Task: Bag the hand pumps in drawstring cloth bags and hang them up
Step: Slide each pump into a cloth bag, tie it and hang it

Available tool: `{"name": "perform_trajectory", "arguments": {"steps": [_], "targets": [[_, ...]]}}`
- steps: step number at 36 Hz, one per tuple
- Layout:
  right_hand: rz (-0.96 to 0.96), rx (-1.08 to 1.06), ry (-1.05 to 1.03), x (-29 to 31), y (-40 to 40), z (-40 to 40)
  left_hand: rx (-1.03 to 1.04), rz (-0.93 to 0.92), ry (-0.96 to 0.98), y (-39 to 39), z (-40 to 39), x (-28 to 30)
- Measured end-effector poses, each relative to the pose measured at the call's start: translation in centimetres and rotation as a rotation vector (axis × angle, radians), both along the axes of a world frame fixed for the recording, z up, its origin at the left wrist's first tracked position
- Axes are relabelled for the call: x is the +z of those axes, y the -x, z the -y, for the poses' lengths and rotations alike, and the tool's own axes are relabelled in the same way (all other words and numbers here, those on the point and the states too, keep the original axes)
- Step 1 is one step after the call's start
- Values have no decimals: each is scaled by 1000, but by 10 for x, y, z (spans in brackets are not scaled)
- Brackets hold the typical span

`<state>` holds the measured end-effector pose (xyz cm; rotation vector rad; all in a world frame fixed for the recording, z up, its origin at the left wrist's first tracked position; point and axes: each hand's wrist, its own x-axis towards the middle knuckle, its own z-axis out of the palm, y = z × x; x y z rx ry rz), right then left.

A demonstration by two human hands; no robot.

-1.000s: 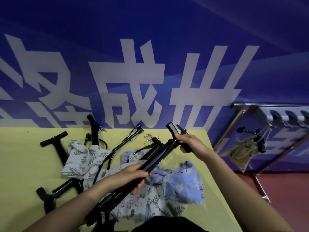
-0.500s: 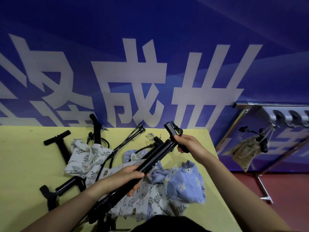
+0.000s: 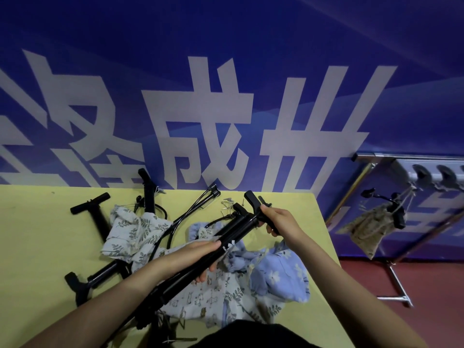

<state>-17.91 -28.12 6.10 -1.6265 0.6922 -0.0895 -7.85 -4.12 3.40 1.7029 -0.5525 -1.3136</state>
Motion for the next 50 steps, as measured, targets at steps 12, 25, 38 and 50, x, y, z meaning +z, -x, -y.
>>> {"name": "perform_trajectory", "arguments": {"steps": [12,25,38,50], "targets": [[230,-397,-413,-15,13,0,140,47,31,28,18,-2],[-113,179,-138,-61,54,-45,511,116,137,43,39,1],[-372,43,-797,-63,47,-75,865,133,412,21,29,15],[22,307,-162,-42,33,-102,875,51,525,13,25,7]]}}
